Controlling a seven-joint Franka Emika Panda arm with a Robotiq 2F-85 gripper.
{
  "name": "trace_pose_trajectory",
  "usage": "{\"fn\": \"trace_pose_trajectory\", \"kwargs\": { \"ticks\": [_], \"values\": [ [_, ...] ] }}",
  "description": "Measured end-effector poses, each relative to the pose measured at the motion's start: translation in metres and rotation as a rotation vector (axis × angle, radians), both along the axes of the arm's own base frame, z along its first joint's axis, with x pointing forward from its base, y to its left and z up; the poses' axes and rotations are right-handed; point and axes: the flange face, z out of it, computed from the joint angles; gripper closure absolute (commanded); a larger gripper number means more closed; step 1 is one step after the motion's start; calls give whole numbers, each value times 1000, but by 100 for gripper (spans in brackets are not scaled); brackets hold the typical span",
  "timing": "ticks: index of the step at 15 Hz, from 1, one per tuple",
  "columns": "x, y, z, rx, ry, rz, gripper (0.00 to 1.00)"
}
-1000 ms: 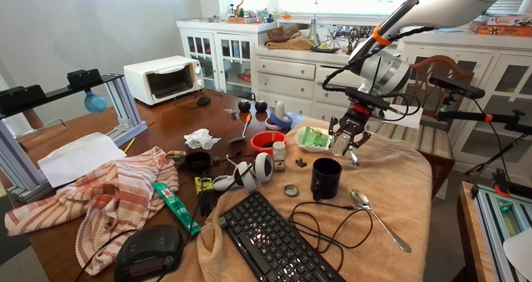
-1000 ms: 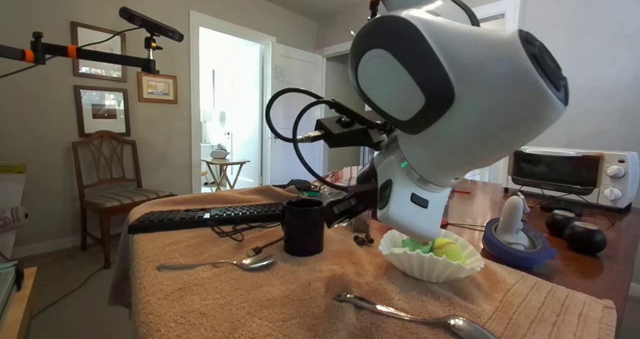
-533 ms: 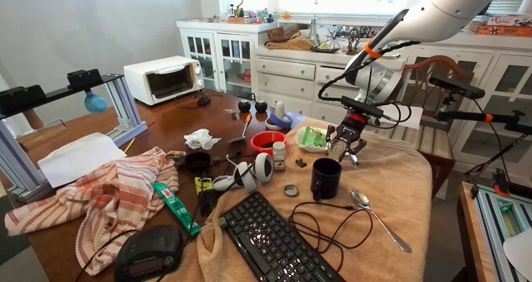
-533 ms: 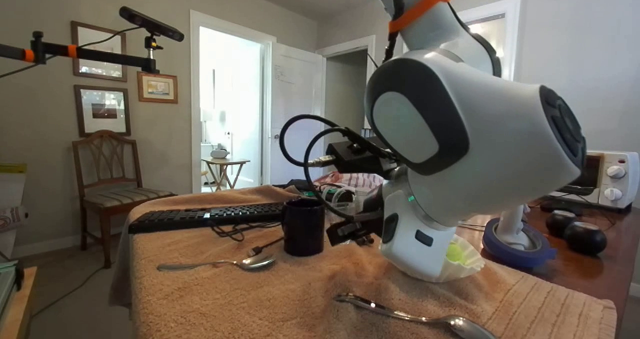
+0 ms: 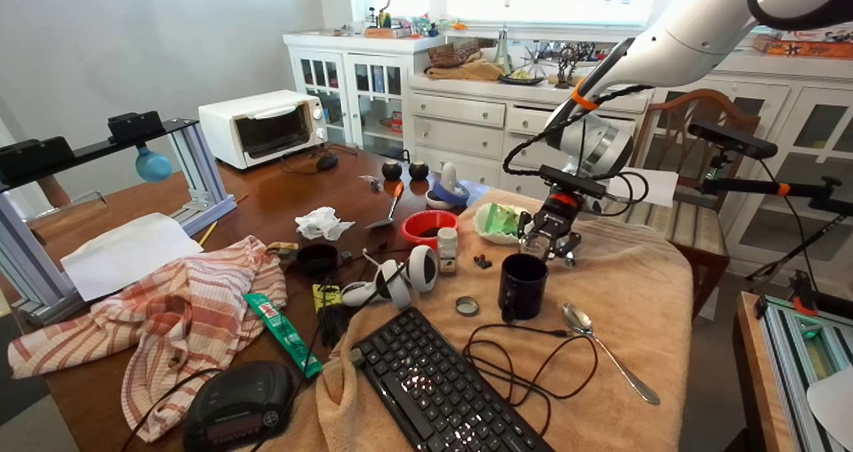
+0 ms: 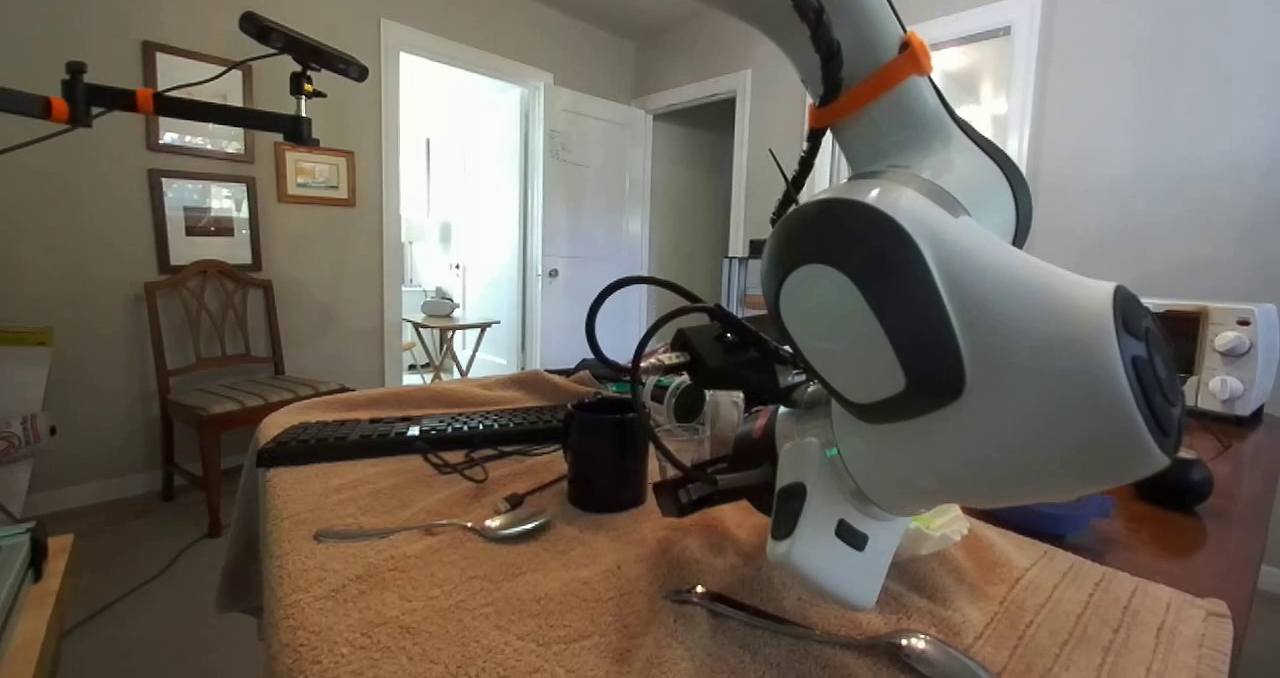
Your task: Pour the contents from the glass cup into the black cup
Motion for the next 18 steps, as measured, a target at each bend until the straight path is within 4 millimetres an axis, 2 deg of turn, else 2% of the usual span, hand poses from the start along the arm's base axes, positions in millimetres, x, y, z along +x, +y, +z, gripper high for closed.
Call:
{"fn": "trace_pose_trajectory", "kwargs": {
  "ticks": [8,15,16,17,18],
  "values": [
    [8,-1,-16,30,32,7,78],
    [12,-4,-20,31,95,-26,78],
    [13,-3,-20,31,106,-30,75],
    [13,-3,-21,32,116,-33,38],
    [13,-2,-22,32,124,-35,27]
  ]
}}
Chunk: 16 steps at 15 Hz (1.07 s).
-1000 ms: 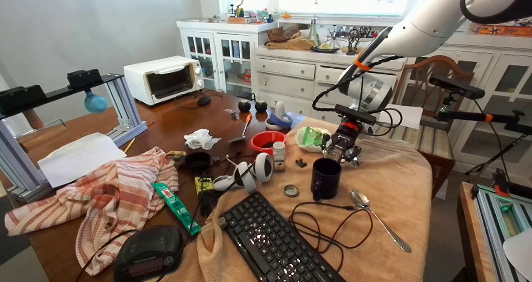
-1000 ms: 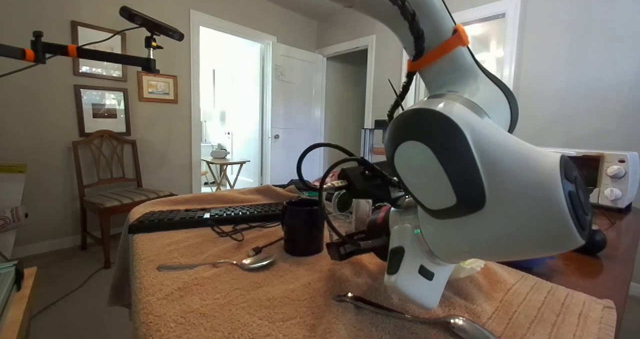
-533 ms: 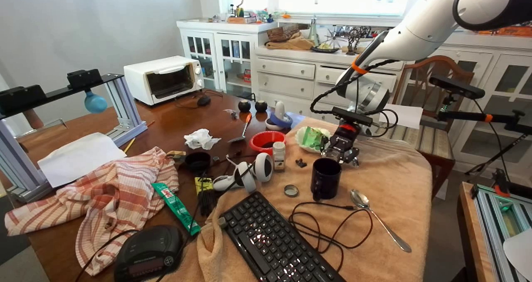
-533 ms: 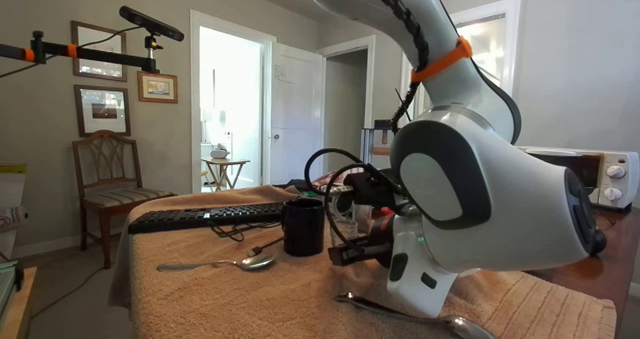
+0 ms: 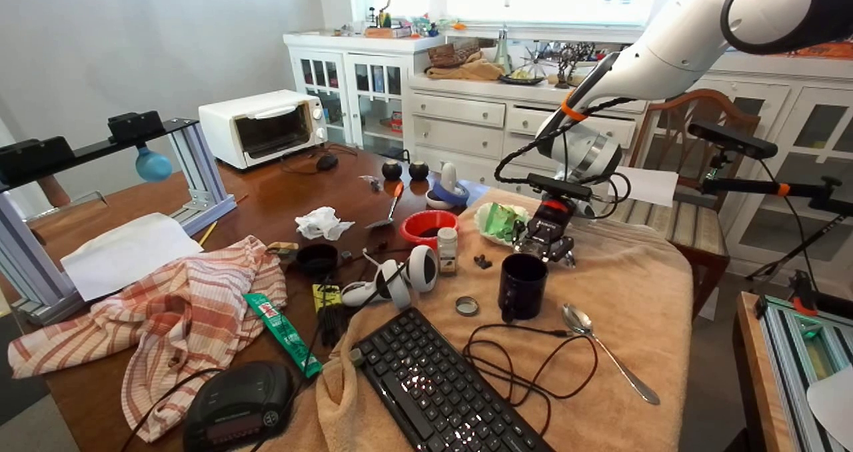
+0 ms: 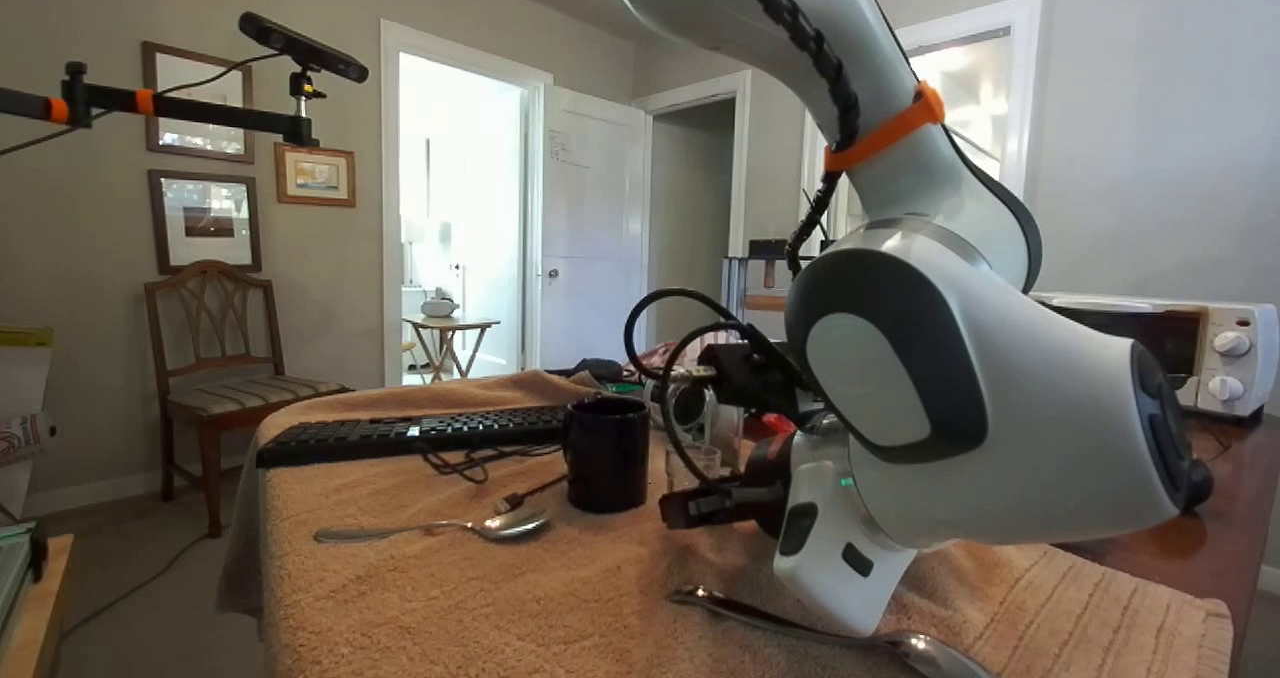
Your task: Pour the contents from the glass cup into the black cup
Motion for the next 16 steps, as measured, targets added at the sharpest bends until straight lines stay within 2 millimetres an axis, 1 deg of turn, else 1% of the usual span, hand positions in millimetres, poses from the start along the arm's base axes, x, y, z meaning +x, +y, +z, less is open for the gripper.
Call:
{"fn": "trace_pose_trajectory", "kwargs": {
  "ticks": [1,3,4,9,11,13,16],
  "values": [
    [0,0,-1,0,7,-2,21],
    [1,1,-1,0,19,-6,6],
    [2,1,-1,0,24,-8,1],
    [4,0,2,-8,31,0,0],
    [7,2,10,-31,28,34,0],
    [12,6,28,-79,20,101,0],
    [22,18,64,-204,-24,176,0]
  ]
}}
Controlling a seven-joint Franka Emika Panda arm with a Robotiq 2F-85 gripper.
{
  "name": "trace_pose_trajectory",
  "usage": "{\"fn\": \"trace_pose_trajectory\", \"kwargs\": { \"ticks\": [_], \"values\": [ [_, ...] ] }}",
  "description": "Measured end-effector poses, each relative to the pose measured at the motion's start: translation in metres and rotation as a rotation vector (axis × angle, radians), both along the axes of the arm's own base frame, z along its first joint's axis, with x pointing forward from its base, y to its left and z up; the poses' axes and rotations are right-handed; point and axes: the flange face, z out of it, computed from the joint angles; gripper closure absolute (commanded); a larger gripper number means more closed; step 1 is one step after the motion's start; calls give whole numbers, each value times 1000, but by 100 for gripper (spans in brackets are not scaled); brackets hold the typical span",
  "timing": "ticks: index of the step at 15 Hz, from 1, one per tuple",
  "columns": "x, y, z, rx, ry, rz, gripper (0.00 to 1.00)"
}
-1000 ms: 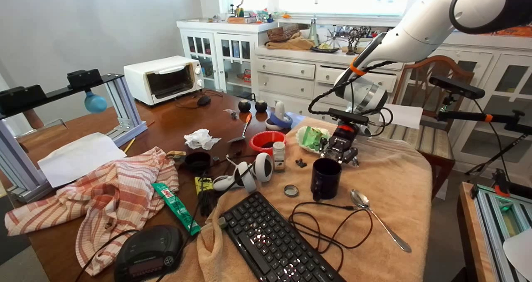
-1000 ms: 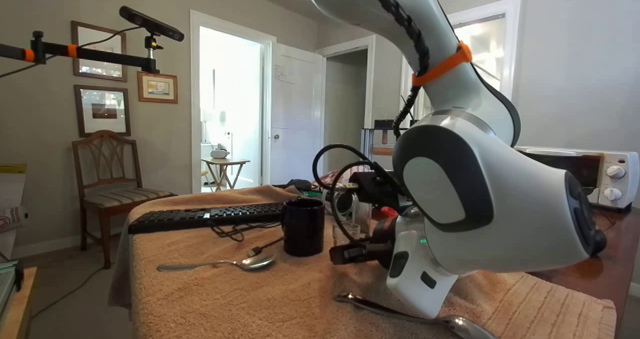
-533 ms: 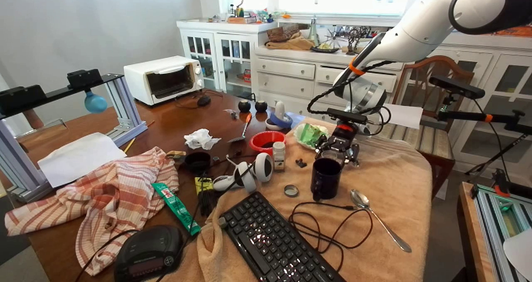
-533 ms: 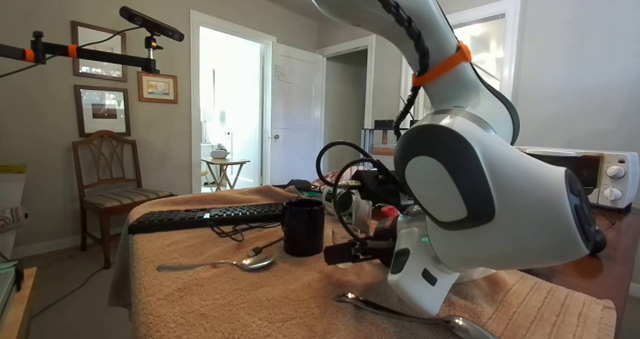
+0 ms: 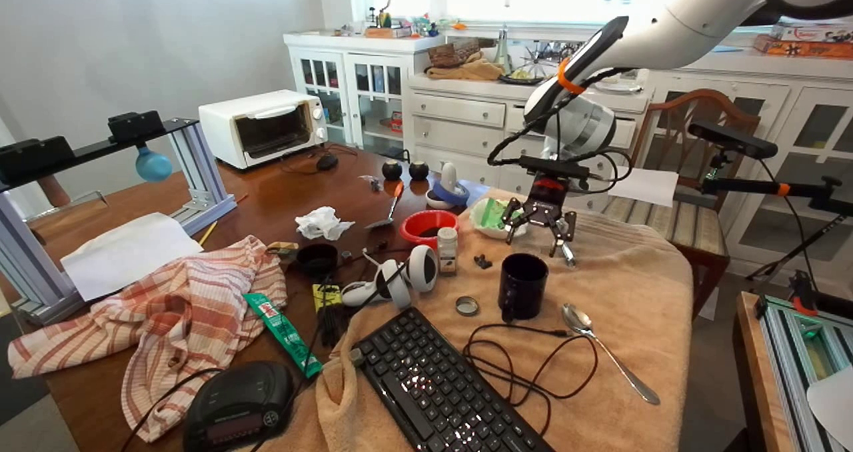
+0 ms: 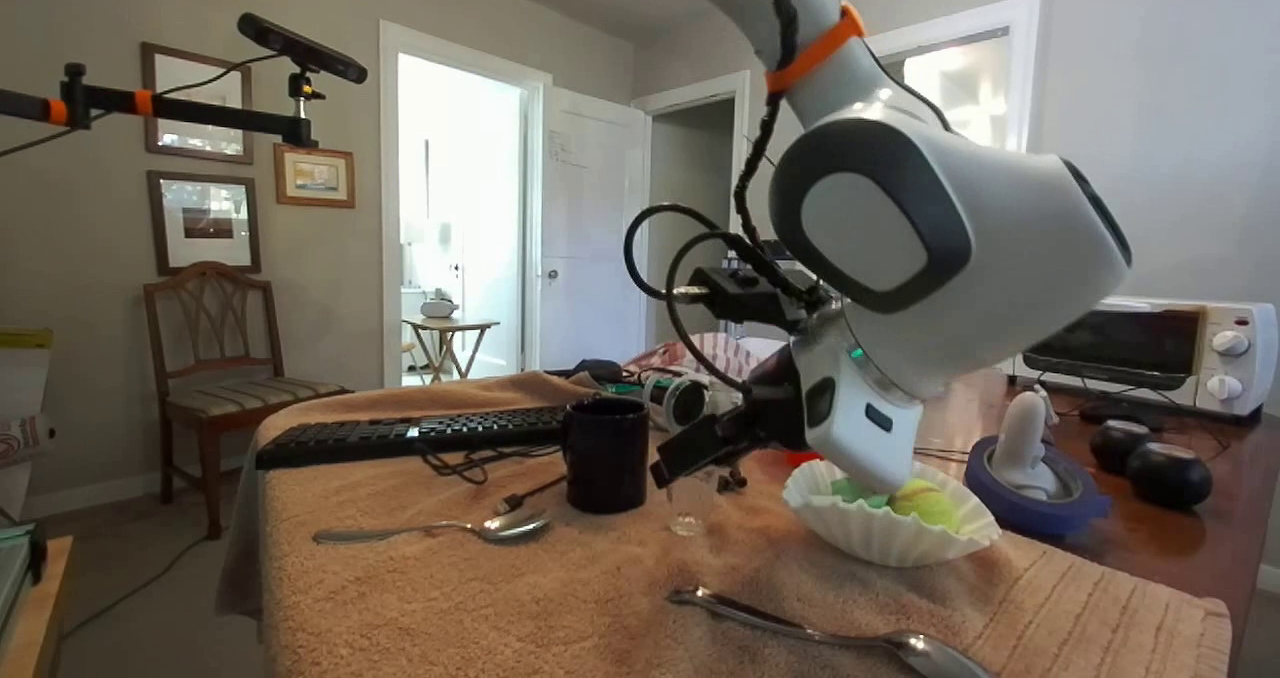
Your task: Pour the contents from the glass cup into the black cup
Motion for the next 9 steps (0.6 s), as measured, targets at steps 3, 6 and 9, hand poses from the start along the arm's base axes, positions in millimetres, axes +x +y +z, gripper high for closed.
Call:
{"fn": "trace_pose_trajectory", "kwargs": {
  "ticks": [3,6,9],
  "values": [
    [6,19,37,-137,-69,69,0],
    [6,44,65,-291,-127,121,0],
    [7,69,82,-407,-176,155,0]
  ]
}}
